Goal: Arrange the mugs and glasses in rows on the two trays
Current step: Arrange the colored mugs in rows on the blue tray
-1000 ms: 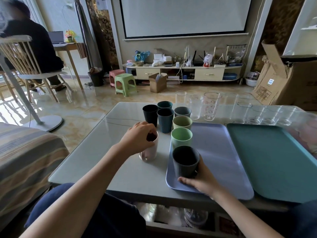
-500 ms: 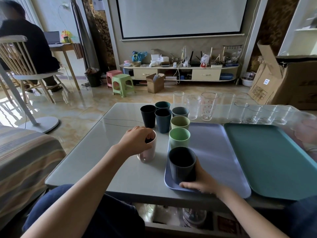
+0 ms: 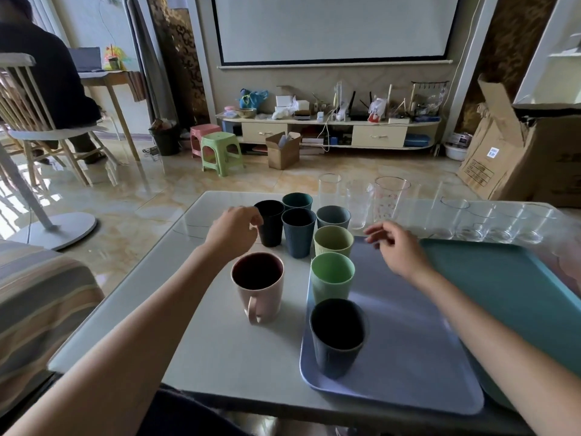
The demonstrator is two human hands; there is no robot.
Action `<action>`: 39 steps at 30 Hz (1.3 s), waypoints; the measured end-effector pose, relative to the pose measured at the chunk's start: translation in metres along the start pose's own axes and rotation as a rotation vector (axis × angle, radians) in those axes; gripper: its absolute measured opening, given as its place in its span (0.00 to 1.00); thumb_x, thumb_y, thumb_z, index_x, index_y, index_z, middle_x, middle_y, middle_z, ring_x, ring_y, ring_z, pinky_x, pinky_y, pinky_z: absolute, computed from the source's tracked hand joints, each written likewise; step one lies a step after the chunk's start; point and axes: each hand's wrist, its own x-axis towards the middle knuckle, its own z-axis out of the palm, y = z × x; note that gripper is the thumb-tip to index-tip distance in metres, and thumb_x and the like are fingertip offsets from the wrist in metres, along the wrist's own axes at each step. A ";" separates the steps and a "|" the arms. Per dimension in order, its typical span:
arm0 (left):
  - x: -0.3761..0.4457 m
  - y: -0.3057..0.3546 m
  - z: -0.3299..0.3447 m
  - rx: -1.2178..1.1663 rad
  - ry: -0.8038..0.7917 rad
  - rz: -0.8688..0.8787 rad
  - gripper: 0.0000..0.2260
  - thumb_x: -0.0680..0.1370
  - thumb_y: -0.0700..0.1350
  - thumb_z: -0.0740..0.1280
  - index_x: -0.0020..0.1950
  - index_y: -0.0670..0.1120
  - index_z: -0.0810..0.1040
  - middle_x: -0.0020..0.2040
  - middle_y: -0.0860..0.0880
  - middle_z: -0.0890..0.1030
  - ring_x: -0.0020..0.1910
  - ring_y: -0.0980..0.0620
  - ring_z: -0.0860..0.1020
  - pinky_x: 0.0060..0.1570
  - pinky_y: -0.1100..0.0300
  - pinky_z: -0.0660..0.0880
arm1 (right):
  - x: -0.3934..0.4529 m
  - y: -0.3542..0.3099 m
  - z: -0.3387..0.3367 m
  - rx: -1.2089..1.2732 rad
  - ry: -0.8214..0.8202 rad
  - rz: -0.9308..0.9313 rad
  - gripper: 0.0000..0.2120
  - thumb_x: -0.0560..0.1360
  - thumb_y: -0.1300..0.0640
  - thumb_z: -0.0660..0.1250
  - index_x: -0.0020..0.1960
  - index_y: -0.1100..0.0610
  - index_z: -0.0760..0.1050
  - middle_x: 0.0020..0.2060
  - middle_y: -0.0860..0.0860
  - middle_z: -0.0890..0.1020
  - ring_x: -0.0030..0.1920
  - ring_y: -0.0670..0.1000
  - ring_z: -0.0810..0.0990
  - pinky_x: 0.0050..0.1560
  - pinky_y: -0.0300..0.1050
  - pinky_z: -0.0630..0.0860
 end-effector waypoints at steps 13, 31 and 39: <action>0.099 -0.019 0.072 0.214 -0.110 -0.010 0.13 0.75 0.38 0.64 0.59 0.46 0.76 0.56 0.45 0.80 0.58 0.42 0.75 0.54 0.54 0.65 | 0.125 -0.064 0.107 -0.850 -0.578 -0.367 0.13 0.74 0.45 0.66 0.49 0.55 0.78 0.45 0.51 0.82 0.50 0.55 0.77 0.59 0.53 0.63; 0.040 -0.004 -0.012 -0.106 0.355 0.072 0.08 0.75 0.36 0.66 0.53 0.38 0.78 0.49 0.38 0.81 0.46 0.40 0.77 0.45 0.53 0.72 | 0.091 -0.094 0.055 -0.621 0.077 -0.647 0.10 0.78 0.61 0.60 0.57 0.58 0.75 0.46 0.60 0.81 0.47 0.62 0.78 0.47 0.49 0.70; 0.027 0.049 -0.016 -0.223 0.410 0.117 0.12 0.75 0.37 0.66 0.58 0.40 0.78 0.52 0.39 0.81 0.48 0.41 0.76 0.44 0.58 0.69 | 0.073 -0.056 -0.033 -0.607 0.196 -0.470 0.09 0.77 0.64 0.62 0.56 0.62 0.74 0.48 0.64 0.80 0.50 0.63 0.76 0.45 0.51 0.72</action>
